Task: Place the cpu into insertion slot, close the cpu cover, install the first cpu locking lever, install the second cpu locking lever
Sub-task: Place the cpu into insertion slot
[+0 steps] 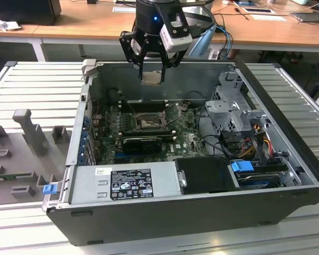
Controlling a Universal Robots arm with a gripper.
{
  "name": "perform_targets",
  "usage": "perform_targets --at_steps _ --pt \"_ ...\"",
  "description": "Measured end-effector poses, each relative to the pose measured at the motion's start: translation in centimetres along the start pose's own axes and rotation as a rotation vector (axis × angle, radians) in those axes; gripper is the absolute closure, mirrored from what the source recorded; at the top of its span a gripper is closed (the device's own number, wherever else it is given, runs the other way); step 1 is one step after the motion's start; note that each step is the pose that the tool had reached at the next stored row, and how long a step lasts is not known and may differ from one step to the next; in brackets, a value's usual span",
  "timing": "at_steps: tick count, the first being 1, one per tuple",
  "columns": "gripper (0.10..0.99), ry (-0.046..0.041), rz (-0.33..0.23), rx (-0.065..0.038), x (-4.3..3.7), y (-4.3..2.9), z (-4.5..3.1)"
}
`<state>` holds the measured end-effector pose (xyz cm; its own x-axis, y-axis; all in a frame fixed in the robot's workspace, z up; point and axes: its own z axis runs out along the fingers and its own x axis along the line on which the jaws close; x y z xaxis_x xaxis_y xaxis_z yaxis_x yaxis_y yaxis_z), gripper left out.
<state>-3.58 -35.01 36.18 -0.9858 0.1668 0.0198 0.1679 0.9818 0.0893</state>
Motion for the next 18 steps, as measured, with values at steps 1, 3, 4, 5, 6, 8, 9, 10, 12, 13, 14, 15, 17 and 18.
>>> perform_targets --at_steps 1,3,4,5,6,8,9,10,12,13,14,15,17,18 --pt "0.557 -0.0006 0.006 0.0 0.0 0.0 0.01" --pt "0.557 -0.0015 0.016 0.0 0.0 0.0 0.02" --pt "0.557 -0.0019 0.02 0.0 0.0 0.0 0.03" --pt "0.557 -0.0026 0.028 0.0 0.0 0.0 0.03" --pt "0.557 -0.003 0.032 0.0 0.0 0.0 0.03" --pt "0.557 -0.0038 0.041 -0.001 0.0 0.0 0.03" --pt "0.557 -0.0042 0.045 -0.001 0.0 0.0 0.04" --pt "0.557 -0.0045 0.049 -0.001 0.0 0.0 0.03" --pt "0.557 -0.006 0.065 -0.001 0.0 0.0 0.03" --pt "0.557 -0.0064 0.071 -0.001 0.0 0.0 0.03" --pt "0.557 -0.007 0.077 -0.001 0.0 0.0 0.04" --pt "0.557 -0.0081 0.09 -0.001 0.0 0.0 0.04" --pt "0.557 -0.0089 0.098 -0.002 0.0 0.0 0.04" --pt "0.557 -0.0095 0.105 -0.002 0.0 0.0 0.04"
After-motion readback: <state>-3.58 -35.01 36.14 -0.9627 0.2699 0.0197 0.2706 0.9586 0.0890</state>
